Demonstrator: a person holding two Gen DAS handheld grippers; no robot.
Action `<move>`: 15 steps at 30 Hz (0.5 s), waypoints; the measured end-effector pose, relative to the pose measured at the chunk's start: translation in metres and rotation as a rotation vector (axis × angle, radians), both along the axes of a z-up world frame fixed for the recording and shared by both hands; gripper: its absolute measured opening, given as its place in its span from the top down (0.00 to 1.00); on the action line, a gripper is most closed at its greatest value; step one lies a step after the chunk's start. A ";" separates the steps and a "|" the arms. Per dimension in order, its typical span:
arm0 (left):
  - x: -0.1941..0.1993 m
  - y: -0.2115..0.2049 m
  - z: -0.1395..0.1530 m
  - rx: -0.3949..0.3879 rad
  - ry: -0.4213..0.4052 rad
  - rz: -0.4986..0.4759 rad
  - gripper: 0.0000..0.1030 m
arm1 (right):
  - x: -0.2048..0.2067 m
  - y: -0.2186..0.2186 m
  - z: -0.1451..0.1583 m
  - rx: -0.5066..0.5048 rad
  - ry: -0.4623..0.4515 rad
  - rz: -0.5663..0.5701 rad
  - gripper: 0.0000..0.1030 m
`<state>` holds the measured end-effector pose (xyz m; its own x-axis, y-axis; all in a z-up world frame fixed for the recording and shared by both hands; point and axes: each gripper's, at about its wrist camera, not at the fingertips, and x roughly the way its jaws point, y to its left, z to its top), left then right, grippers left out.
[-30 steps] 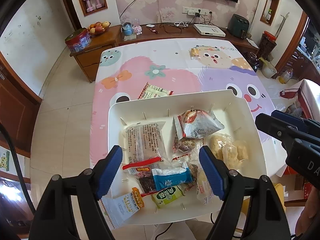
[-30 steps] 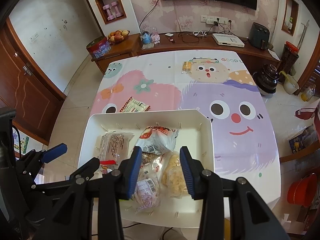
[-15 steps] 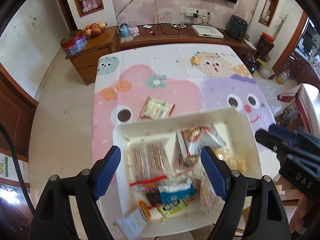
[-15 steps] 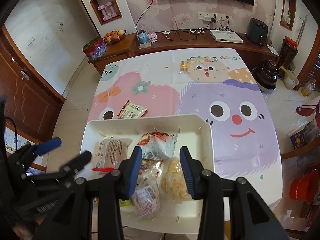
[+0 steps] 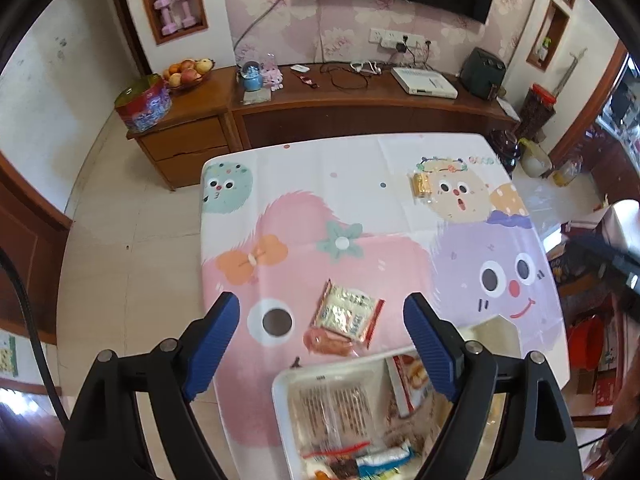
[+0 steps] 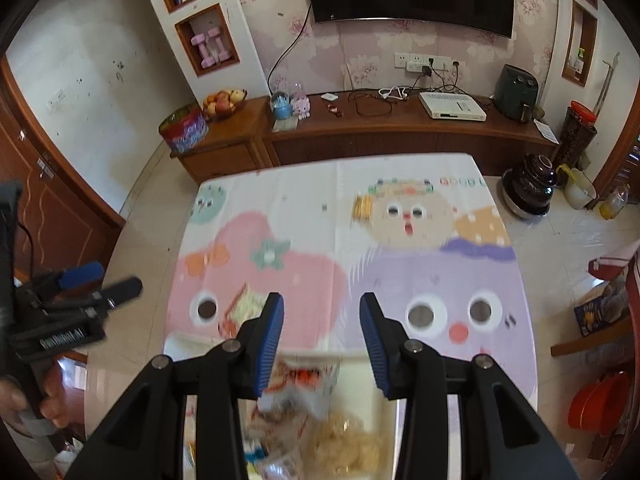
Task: Organize snacks
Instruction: 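Withdraw both open tools from the tray toward the remaining snacks, then grasp the red-edged Lipo biscuit pack with the left tool while the right grasps the yellow snack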
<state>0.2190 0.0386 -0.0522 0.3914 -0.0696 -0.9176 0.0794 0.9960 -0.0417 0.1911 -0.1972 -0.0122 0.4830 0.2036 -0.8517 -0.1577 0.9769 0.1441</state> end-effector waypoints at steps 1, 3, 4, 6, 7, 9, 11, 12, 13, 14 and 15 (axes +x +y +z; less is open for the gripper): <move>0.007 -0.002 -0.006 0.006 0.011 -0.014 0.18 | 0.011 0.000 0.000 -0.006 -0.001 -0.004 0.60; 0.022 -0.007 -0.023 0.015 0.047 -0.035 0.18 | 0.034 0.002 -0.003 -0.022 -0.002 -0.010 0.57; 0.029 -0.010 -0.034 0.016 0.071 -0.051 0.18 | 0.048 0.003 -0.007 -0.028 0.008 -0.014 0.57; 0.040 -0.015 -0.057 0.015 0.125 -0.072 0.18 | 0.071 0.003 -0.017 -0.019 0.035 -0.021 0.56; 0.046 -0.019 -0.074 0.011 0.159 -0.091 0.18 | 0.085 0.004 -0.025 -0.012 0.057 -0.024 0.56; 0.051 -0.023 -0.099 0.020 0.203 -0.102 0.18 | 0.111 0.005 -0.042 -0.006 0.098 -0.042 0.56; 0.057 -0.028 -0.131 0.018 0.266 -0.113 0.18 | 0.138 0.006 -0.064 -0.010 0.135 -0.062 0.56; 0.059 -0.030 -0.148 0.008 0.299 -0.114 0.18 | 0.147 0.006 -0.074 -0.011 0.152 -0.070 0.56; 0.060 -0.032 -0.160 -0.002 0.323 -0.117 0.18 | 0.158 0.006 -0.086 -0.015 0.170 -0.080 0.56; 0.060 -0.034 -0.170 -0.008 0.342 -0.119 0.18 | 0.168 0.006 -0.098 -0.018 0.190 -0.089 0.56; 0.060 -0.035 -0.178 -0.011 0.351 -0.124 0.18 | 0.175 0.006 -0.108 -0.016 0.208 -0.097 0.56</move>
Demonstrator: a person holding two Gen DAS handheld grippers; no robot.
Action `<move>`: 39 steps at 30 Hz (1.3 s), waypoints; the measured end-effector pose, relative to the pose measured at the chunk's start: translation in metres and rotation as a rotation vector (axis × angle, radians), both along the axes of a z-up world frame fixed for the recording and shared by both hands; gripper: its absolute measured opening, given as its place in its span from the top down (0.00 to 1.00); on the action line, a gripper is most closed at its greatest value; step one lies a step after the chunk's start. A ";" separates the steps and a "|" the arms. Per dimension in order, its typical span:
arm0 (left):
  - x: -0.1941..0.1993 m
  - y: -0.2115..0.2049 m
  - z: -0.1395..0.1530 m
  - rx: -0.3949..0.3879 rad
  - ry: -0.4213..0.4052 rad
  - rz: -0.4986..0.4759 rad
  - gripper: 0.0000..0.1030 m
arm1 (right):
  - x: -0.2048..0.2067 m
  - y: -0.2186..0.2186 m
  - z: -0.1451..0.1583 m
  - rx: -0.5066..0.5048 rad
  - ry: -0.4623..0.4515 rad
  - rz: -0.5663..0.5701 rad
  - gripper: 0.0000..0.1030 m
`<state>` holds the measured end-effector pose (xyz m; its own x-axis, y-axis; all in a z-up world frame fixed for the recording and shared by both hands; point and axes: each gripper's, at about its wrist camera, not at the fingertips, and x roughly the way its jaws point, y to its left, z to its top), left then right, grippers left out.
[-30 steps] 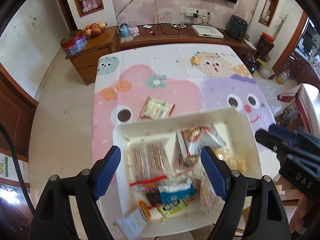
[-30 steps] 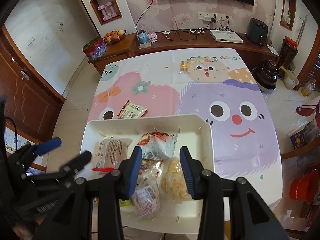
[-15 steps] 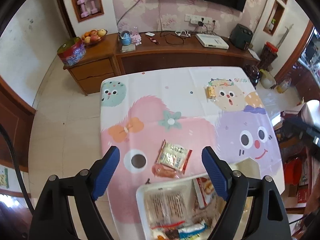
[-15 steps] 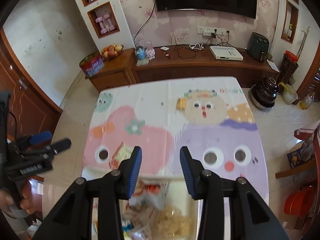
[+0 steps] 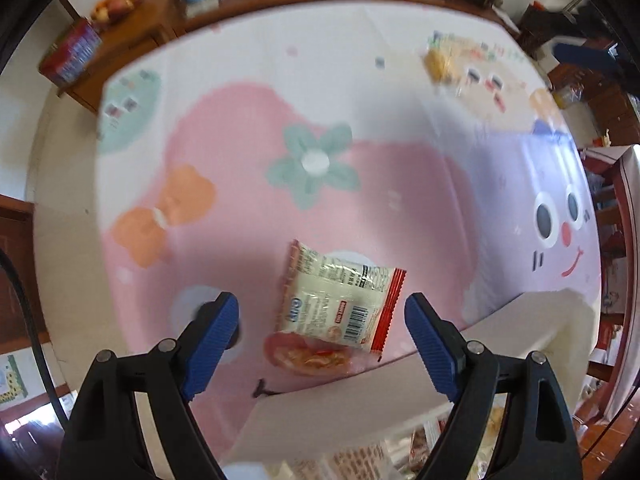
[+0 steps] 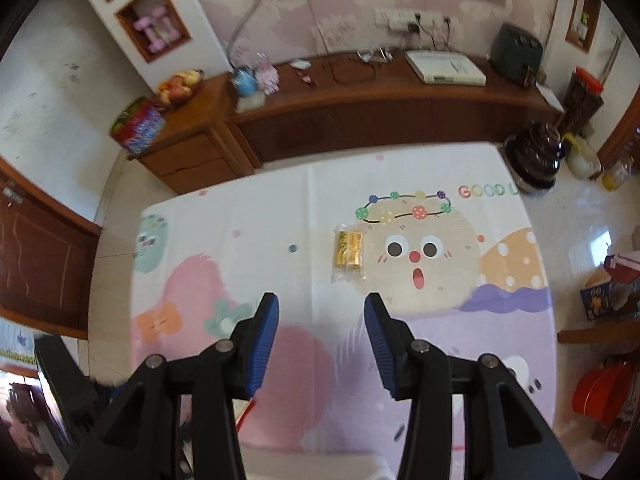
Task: Organize snacks
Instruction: 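Grasp the red-edged Lipo biscuit pack with the left tool while the right grasps the yellow snack, then lift and carry the Lipo pack with the left tool while the right carries the yellow snack to the tray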
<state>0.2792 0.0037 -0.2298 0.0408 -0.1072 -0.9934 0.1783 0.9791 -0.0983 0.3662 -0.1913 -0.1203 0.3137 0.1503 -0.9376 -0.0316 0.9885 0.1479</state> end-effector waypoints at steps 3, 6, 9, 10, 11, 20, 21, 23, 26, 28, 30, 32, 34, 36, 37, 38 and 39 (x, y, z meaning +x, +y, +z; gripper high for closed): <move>-0.001 -0.007 -0.020 -0.003 0.024 -0.018 0.18 | 0.025 -0.004 -0.037 0.020 0.057 -0.032 0.56; 0.000 -0.011 -0.034 -0.003 0.042 -0.031 0.18 | 0.044 -0.005 -0.064 0.000 0.081 -0.055 0.56; -0.001 -0.013 -0.045 -0.003 0.058 -0.031 0.18 | 0.057 -0.004 -0.085 -0.004 0.103 -0.067 0.56; 0.000 -0.012 -0.048 -0.003 0.063 -0.029 0.18 | 0.061 -0.004 -0.090 -0.008 0.106 -0.069 0.56; 0.000 -0.012 -0.051 -0.002 0.070 -0.025 0.18 | 0.064 -0.003 -0.095 -0.018 0.110 -0.072 0.56; -0.003 -0.015 -0.059 0.004 0.098 -0.045 0.21 | 0.077 0.004 -0.126 -0.077 0.167 -0.075 0.61; -0.003 -0.017 -0.060 0.008 0.097 -0.045 0.21 | 0.076 0.006 -0.128 -0.079 0.170 -0.064 0.67; -0.002 -0.022 -0.061 0.029 0.097 -0.055 0.21 | 0.074 0.008 -0.130 -0.092 0.175 -0.059 0.69; -0.002 -0.030 -0.063 0.067 0.095 -0.080 0.24 | 0.072 0.008 -0.128 -0.097 0.175 -0.048 0.71; -0.002 -0.035 -0.064 0.080 0.094 -0.088 0.27 | 0.070 0.008 -0.128 -0.099 0.177 -0.041 0.73; 0.000 -0.037 -0.064 0.083 0.105 -0.082 0.30 | 0.067 0.011 -0.127 -0.114 0.177 -0.022 0.74; 0.003 -0.038 -0.062 0.085 0.107 -0.075 0.34 | 0.063 0.013 -0.127 -0.133 0.174 -0.007 0.74; 0.006 -0.040 -0.058 0.084 0.103 -0.080 0.39 | 0.059 0.014 -0.127 -0.143 0.171 0.003 0.75; 0.011 -0.038 -0.057 0.072 0.101 -0.083 0.49 | 0.055 0.014 -0.125 -0.134 0.169 0.008 0.75; 0.017 -0.037 -0.055 0.066 0.100 -0.078 0.54 | 0.053 0.014 -0.124 -0.126 0.168 0.009 0.75; 0.020 -0.036 -0.054 0.060 0.098 -0.074 0.60 | 0.050 0.014 -0.122 -0.116 0.165 0.012 0.75; 0.023 -0.034 -0.053 0.043 0.105 -0.063 0.62 | 0.047 0.014 -0.119 -0.110 0.161 0.016 0.75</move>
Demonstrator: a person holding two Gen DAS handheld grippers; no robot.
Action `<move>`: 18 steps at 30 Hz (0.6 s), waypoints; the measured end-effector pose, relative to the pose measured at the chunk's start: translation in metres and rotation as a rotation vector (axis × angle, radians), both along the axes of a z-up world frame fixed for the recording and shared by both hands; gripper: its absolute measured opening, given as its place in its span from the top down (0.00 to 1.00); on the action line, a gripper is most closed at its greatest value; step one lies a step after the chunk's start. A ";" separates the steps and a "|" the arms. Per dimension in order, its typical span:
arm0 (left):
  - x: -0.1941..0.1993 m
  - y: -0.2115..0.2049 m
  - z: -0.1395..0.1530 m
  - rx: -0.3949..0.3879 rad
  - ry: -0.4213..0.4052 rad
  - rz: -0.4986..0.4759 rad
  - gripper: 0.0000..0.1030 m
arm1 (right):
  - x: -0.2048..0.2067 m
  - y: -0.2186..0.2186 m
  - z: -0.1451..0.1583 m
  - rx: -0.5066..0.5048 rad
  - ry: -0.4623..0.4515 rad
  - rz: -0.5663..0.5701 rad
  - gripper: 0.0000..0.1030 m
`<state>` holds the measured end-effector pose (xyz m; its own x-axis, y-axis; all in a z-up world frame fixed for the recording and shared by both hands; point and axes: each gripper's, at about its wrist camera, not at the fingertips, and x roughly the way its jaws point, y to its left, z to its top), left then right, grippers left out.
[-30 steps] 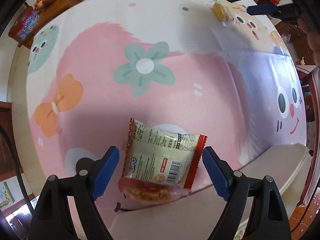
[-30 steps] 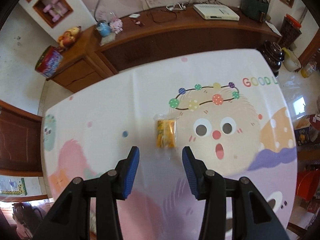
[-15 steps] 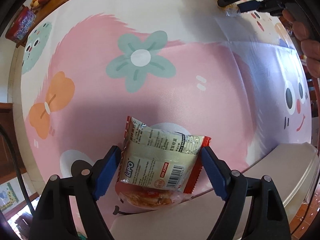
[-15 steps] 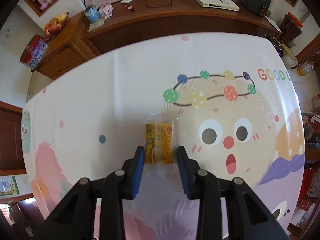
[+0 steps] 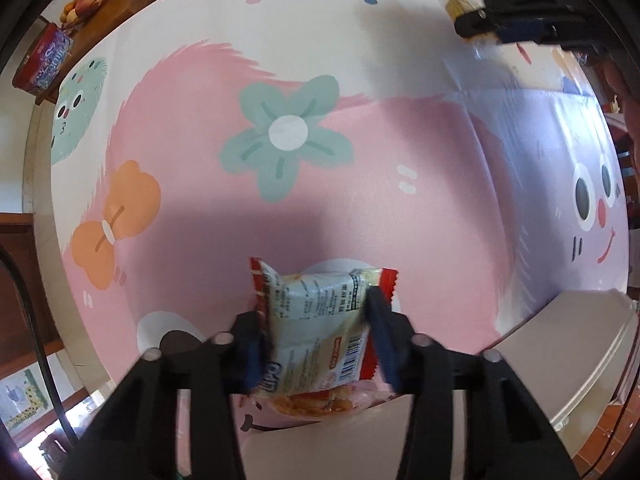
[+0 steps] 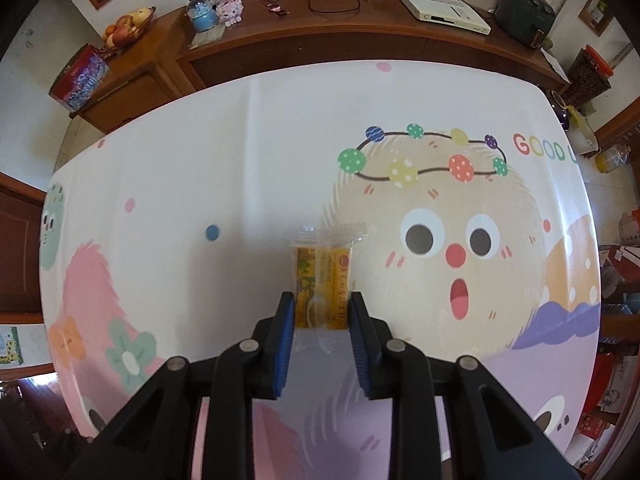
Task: Organize snacks
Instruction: 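Lift and carry the Lipo pack with the left tool while the right carries the yellow snack to the tray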
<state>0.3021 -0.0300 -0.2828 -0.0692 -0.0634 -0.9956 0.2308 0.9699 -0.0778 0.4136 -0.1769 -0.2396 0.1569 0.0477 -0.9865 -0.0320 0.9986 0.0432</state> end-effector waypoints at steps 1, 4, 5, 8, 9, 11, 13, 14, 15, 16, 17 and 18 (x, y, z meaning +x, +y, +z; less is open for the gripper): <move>0.001 0.001 0.001 -0.004 0.000 0.006 0.63 | -0.003 0.001 0.003 0.007 -0.004 0.005 0.75; 0.005 0.005 0.004 -0.022 -0.005 0.025 0.83 | -0.012 0.004 0.013 0.032 -0.022 0.024 0.75; 0.006 0.005 0.005 -0.029 -0.005 0.034 0.84 | -0.016 0.004 0.017 0.043 -0.027 0.029 0.75; 0.005 0.005 0.013 -0.022 -0.033 0.044 0.86 | -0.031 0.005 0.034 0.086 -0.051 0.048 0.75; 0.001 0.006 0.017 -0.025 -0.038 0.049 0.86 | -0.034 0.006 0.038 0.095 -0.057 0.053 0.75; 0.000 0.008 0.031 -0.026 -0.065 0.065 0.86 | -0.047 0.007 0.051 0.122 -0.075 0.068 0.75; -0.002 0.022 0.048 -0.040 -0.093 0.085 0.86 | -0.060 0.008 0.065 0.141 -0.093 0.081 0.75; -0.004 0.028 0.061 -0.052 -0.115 0.100 0.86 | -0.067 0.008 0.072 0.154 -0.104 0.088 0.75; -0.006 0.032 0.072 -0.058 -0.134 0.108 0.86 | -0.075 0.007 0.083 0.171 -0.118 0.095 0.75; -0.015 0.034 0.091 -0.064 -0.172 0.115 0.86 | -0.085 0.007 0.094 0.186 -0.138 0.104 0.75; -0.020 0.037 0.105 -0.067 -0.199 0.118 0.86 | -0.094 0.007 0.106 0.199 -0.156 0.113 0.75; -0.026 0.038 0.117 -0.069 -0.224 0.122 0.86 | -0.103 0.006 0.115 0.211 -0.169 0.120 0.75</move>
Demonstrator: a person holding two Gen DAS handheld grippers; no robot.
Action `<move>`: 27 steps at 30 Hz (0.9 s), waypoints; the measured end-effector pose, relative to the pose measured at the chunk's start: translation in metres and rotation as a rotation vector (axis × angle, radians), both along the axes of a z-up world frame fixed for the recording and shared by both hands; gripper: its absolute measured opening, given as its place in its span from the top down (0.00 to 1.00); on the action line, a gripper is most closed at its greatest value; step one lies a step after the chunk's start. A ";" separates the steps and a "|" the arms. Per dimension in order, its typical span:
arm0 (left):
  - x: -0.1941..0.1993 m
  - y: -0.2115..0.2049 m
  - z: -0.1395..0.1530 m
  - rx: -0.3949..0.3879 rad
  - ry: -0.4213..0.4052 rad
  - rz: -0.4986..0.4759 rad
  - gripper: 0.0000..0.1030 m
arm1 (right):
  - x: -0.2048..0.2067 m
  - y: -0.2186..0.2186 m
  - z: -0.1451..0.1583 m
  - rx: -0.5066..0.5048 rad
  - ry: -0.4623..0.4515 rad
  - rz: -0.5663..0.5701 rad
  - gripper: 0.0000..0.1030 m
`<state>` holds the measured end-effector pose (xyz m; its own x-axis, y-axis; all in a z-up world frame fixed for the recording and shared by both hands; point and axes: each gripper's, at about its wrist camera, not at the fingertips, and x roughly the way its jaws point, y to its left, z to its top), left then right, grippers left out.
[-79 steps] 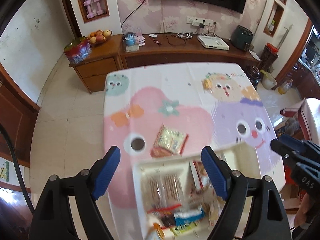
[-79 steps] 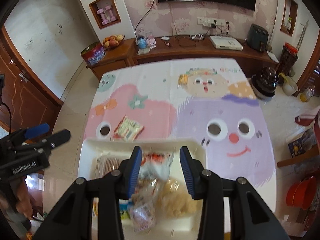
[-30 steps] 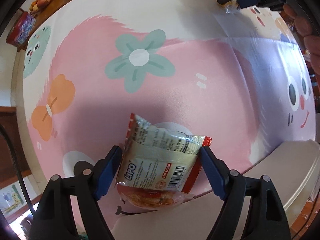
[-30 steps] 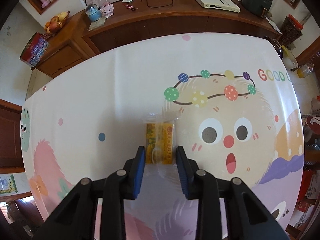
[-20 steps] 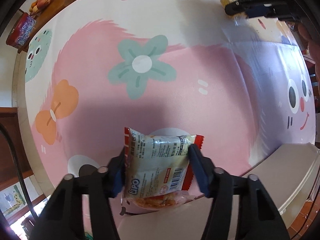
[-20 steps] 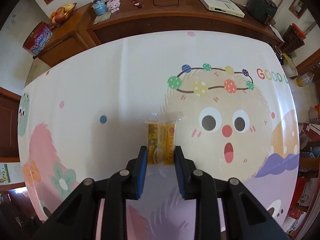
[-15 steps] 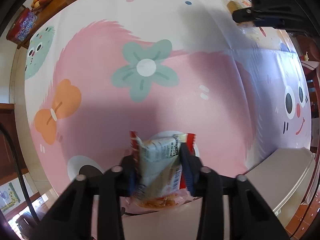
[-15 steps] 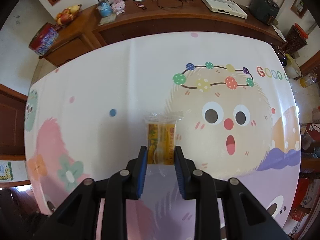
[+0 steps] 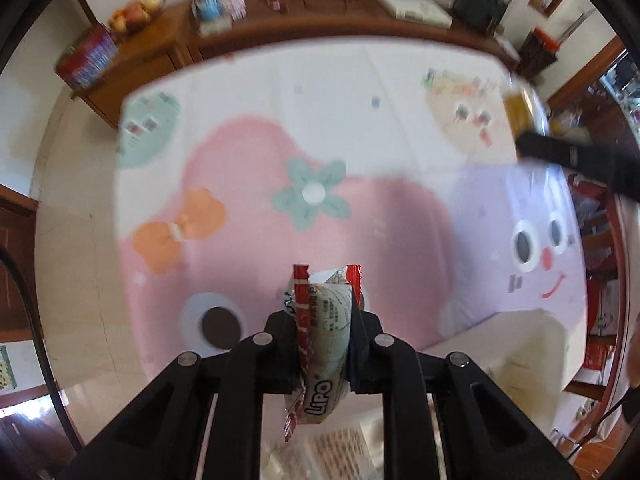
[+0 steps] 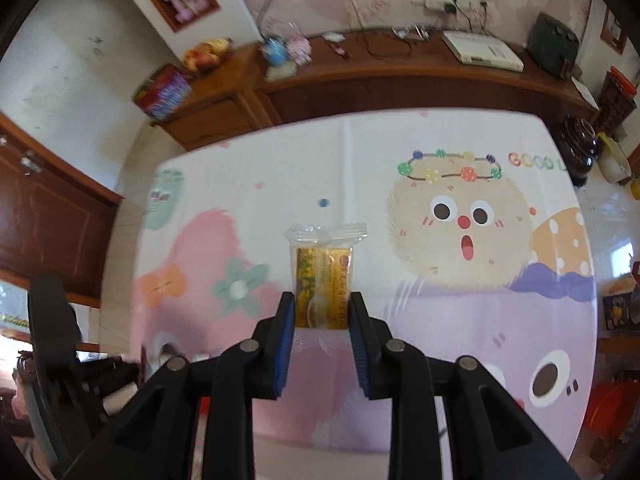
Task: Organize snacks
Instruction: 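Lift and carry the Lipo pack with the left tool while the right carries the yellow snack to the tray, then open both tools to drop the Lipo pack and yellow snack into the tray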
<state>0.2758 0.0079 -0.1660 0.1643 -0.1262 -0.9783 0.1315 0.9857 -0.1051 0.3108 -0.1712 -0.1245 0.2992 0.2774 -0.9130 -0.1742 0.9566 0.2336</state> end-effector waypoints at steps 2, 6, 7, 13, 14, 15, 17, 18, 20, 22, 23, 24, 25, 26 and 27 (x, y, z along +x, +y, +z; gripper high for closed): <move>-0.017 0.007 0.034 -0.011 -0.061 0.016 0.86 | -0.023 -0.003 0.022 0.033 -0.031 0.016 0.75; -0.054 0.010 0.077 -0.026 -0.147 0.040 0.86 | -0.079 -0.004 0.059 0.080 -0.085 0.061 0.75; -0.069 0.009 0.089 -0.039 -0.166 0.049 0.86 | -0.089 -0.005 0.064 0.087 -0.091 0.068 0.75; -0.133 -0.002 0.117 -0.057 -0.252 0.084 0.86 | -0.162 -0.013 0.082 0.132 -0.101 0.106 0.74; -0.143 -0.005 0.119 -0.053 -0.263 0.089 0.86 | -0.174 -0.014 0.082 0.130 -0.098 0.111 0.74; -0.151 -0.008 0.118 -0.050 -0.267 0.091 0.86 | -0.182 -0.015 0.082 0.128 -0.096 0.112 0.74; -0.164 -0.013 0.115 -0.048 -0.268 0.093 0.86 | -0.199 -0.016 0.078 0.127 -0.085 0.114 0.74; -0.171 -0.016 0.113 -0.046 -0.266 0.092 0.86 | -0.206 -0.017 0.076 0.122 -0.081 0.116 0.74; -0.181 -0.022 0.105 -0.026 -0.262 0.085 0.85 | -0.220 -0.017 0.071 0.109 -0.071 0.119 0.74; -0.189 -0.026 0.097 -0.009 -0.256 0.083 0.85 | -0.233 -0.017 0.067 0.092 -0.066 0.120 0.74; -0.193 -0.028 0.092 -0.010 -0.246 0.081 0.85 | -0.239 -0.017 0.063 0.084 -0.057 0.121 0.74; -0.198 -0.029 0.088 -0.013 -0.234 0.082 0.85 | -0.243 -0.017 0.060 0.082 -0.050 0.120 0.74; -0.200 -0.031 0.084 -0.014 -0.227 0.084 0.85 | -0.247 -0.018 0.057 0.079 -0.040 0.118 0.74; -0.204 -0.032 0.080 -0.014 -0.218 0.084 0.85 | -0.250 -0.018 0.055 0.076 -0.032 0.118 0.74; -0.206 -0.033 0.077 -0.014 -0.212 0.085 0.85 | -0.253 -0.018 0.052 0.071 -0.027 0.117 0.74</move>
<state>0.0700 -0.0247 -0.0887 0.3771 -0.1164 -0.9188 0.0685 0.9929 -0.0977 0.0582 -0.1892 -0.0721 0.2847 0.3751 -0.8822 -0.2907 0.9107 0.2934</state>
